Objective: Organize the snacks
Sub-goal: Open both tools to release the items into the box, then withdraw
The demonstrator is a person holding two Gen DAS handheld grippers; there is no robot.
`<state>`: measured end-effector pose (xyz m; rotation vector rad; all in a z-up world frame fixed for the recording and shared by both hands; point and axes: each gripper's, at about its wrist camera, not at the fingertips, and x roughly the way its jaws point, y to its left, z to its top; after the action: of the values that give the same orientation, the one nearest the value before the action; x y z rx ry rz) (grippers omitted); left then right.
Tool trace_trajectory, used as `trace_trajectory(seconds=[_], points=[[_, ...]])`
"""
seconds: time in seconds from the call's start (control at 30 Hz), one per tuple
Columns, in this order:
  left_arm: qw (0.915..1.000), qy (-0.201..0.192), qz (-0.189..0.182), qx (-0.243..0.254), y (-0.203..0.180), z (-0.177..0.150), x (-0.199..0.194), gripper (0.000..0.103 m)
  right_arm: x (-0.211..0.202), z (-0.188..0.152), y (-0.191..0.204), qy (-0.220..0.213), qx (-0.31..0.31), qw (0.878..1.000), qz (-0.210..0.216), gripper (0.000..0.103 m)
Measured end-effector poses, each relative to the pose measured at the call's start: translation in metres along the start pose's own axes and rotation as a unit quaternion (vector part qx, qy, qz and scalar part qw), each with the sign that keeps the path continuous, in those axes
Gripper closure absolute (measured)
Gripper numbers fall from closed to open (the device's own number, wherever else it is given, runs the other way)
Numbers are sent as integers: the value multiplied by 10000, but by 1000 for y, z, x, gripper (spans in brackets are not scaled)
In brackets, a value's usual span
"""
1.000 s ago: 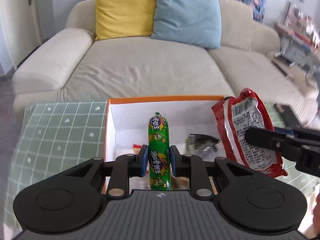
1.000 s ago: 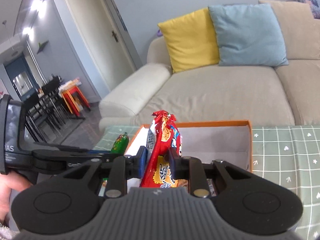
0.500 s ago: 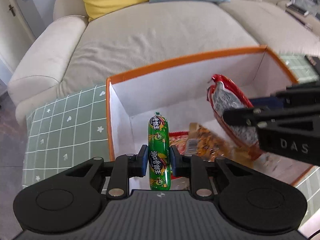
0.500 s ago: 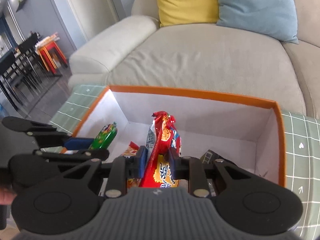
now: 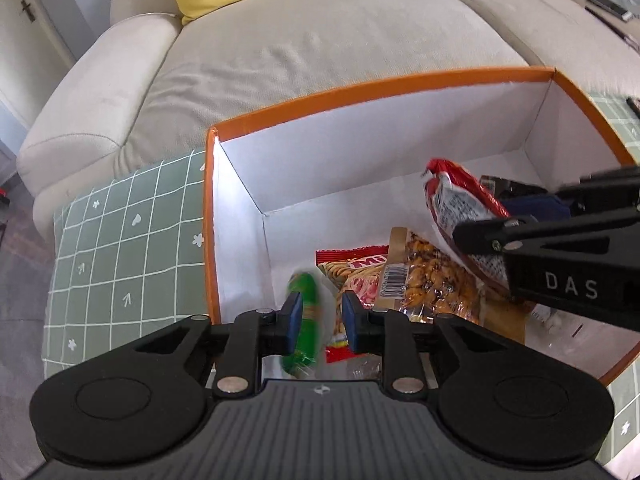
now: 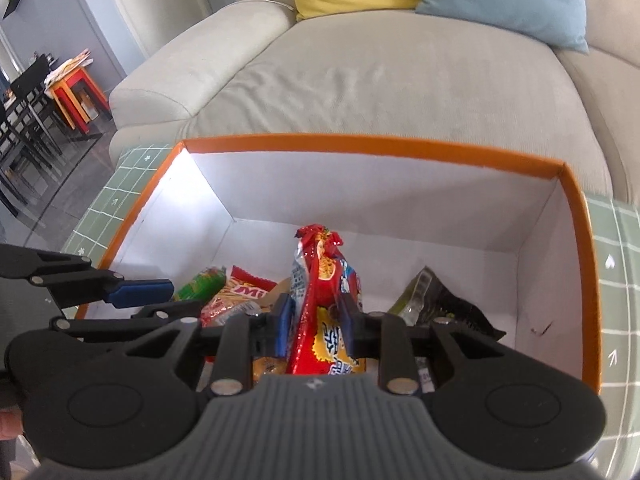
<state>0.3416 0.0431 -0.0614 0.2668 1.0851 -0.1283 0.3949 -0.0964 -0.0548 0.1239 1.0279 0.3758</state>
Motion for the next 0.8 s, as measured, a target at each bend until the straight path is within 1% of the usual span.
trace_trajectory(seconds=[0.03,0.1,0.13,0.17,0.23,0.33,0.43,0.47,0.5,0.63,0.7,0.8], points=[[10000,-23,-3,-44,1,0,-1,73,0,0,-2,13,86,10000,46,78],[9999,-46,-35,-85,3,-1,-4,64,-1,0,-5,42,248,9996,149,77],[9999,-78,-38,-97,3,-1,-6,62,0,2,-6,62,311,9993,196,76],[9998,-142,-42,-106,3,-1,-10,59,-1,2,-6,71,348,9991,226,71],[9996,-258,-50,-135,4,-3,-19,56,-5,2,-5,44,348,9991,224,70],[9988,-443,-86,-205,6,-5,-33,50,-13,1,-3,-24,336,9992,213,66],[9974,-685,-82,-219,5,-10,-50,39,-25,-1,0,-119,344,9990,257,63],[9968,-772,-100,-194,3,-12,-56,32,-29,-2,1,-153,324,9990,273,62],[9963,-840,-114,-144,2,-14,-62,31,-35,-4,3,-186,282,9991,272,61],[9953,-967,2,-69,-6,-24,-83,31,-55,-17,10,-319,120,9993,142,54],[9939,-1097,32,-131,-7,-30,-93,29,-68,-26,11,-401,179,9989,144,53],[9905,-1342,25,-294,-6,-42,-111,29,-90,-40,13,-644,200,9975,217,51]])
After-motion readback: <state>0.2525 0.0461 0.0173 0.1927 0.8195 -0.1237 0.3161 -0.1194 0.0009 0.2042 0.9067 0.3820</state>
